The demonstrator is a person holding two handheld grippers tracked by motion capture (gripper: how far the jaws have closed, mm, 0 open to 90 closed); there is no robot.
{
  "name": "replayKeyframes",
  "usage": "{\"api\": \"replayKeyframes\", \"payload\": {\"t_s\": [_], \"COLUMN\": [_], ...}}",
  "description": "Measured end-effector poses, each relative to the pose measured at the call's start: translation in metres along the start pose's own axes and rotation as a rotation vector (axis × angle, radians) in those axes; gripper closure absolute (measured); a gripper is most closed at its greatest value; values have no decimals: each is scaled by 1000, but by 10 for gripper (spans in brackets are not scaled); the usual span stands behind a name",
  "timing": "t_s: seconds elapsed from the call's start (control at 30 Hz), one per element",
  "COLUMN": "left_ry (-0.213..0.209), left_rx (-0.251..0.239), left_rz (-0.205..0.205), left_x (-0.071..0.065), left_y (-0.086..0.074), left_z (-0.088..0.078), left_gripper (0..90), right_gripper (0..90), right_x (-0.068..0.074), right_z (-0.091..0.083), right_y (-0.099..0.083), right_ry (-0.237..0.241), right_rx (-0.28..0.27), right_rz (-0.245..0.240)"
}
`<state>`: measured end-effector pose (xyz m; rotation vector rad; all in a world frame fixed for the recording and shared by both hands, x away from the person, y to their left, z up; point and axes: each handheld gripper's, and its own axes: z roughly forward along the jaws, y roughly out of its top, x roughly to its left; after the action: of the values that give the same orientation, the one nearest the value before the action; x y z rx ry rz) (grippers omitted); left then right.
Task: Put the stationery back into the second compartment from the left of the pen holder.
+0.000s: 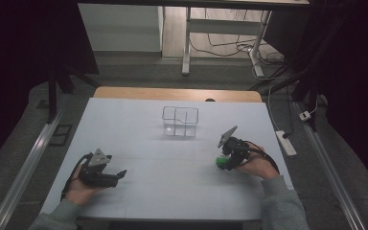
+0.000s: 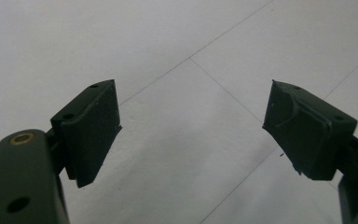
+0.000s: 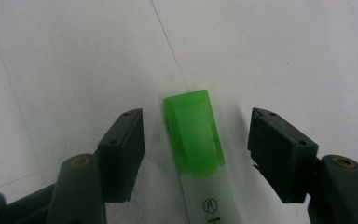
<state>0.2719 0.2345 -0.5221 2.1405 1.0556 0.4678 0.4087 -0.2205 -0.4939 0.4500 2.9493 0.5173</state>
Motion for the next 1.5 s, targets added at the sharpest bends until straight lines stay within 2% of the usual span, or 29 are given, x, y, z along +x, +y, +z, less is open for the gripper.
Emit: {"api": "replayKeyframes", "payload": {"t_s": [0.07,0.13,0.27,0.43,0.53,0.8,0.87,0.93,1.03,1.3,1.5], "left_ry": [0,0,0,2,3,5,5,5,5,5,5], "left_rx": [0,2,3,2,3,6,6,5,4,5,6], "left_rz": [0,0,1,2,5,6,5,4,3,4,3], "left_x": [0,0,0,-1,-1,-1,-1,-1,-1,-1,-1], "left_y": [0,0,0,-1,-1,-1,-1,-1,-1,-1,-1], "left_z": [0,1,1,0,-1,0,0,0,0,0,0], "left_gripper": [180,180,180,180,180,179,179,179,179,179,179], "right_gripper": [388,409,487,586,657,669,670,669,670,669,669], "right_x": [0,1,0,-1,0,1,2,3,0,-4,-7], "right_z": [2,4,3,3,2,1,1,-1,-8,-35,-49], "right_y": [0,1,1,2,3,2,2,2,1,-1,-4], "right_ry": [-8,0,28,32,35,35,18,14,13,6,20], "right_rx": [12,21,25,29,33,24,15,8,-35,-198,-299], "right_rz": [-15,-9,-1,3,-13,-27,-51,-40,-40,16,64]}}
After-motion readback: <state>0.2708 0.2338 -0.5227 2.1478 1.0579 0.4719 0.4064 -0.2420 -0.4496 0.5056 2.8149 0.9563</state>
